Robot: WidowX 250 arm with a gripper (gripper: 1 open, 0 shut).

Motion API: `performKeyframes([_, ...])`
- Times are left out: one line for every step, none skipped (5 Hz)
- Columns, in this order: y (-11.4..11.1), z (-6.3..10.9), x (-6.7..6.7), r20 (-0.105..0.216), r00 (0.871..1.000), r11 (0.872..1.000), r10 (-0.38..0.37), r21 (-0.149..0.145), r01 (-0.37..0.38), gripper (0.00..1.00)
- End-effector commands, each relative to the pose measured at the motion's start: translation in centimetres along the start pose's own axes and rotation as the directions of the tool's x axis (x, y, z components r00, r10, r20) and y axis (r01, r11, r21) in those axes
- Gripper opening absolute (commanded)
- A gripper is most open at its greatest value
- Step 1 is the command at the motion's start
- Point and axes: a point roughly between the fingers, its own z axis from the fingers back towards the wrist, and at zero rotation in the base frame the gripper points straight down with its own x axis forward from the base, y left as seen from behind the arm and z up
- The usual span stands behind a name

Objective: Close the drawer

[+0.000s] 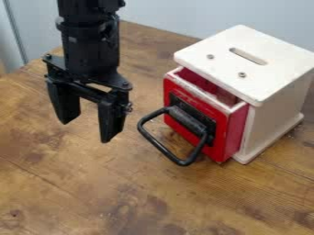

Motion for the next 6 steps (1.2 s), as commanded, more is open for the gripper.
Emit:
performKeyframes([0.5,-0.3,0.5,0.158,0.987,1.0,0.013,0.006,-0.015,1.0])
performKeyframes([1.6,-0.8,1.3,0.248,0.968,0.999,0.03,0.005,-0.033,1.0])
performKeyframes([2.1,-0.4,1.8,0.226,0.973,0.999,0.045,0.001,-0.046,1.0])
performKeyframes([2.3,0.2,2.5,0.214,0.975,0.998,0.064,0.0,-0.065,1.0])
performKeyframes([2.2,0.5,2.5,0.207,0.976,0.998,0.061,0.001,-0.063,1.0])
performKeyframes([2.2,0.5,2.4,0.204,0.977,0.998,0.059,0.002,-0.061,1.0])
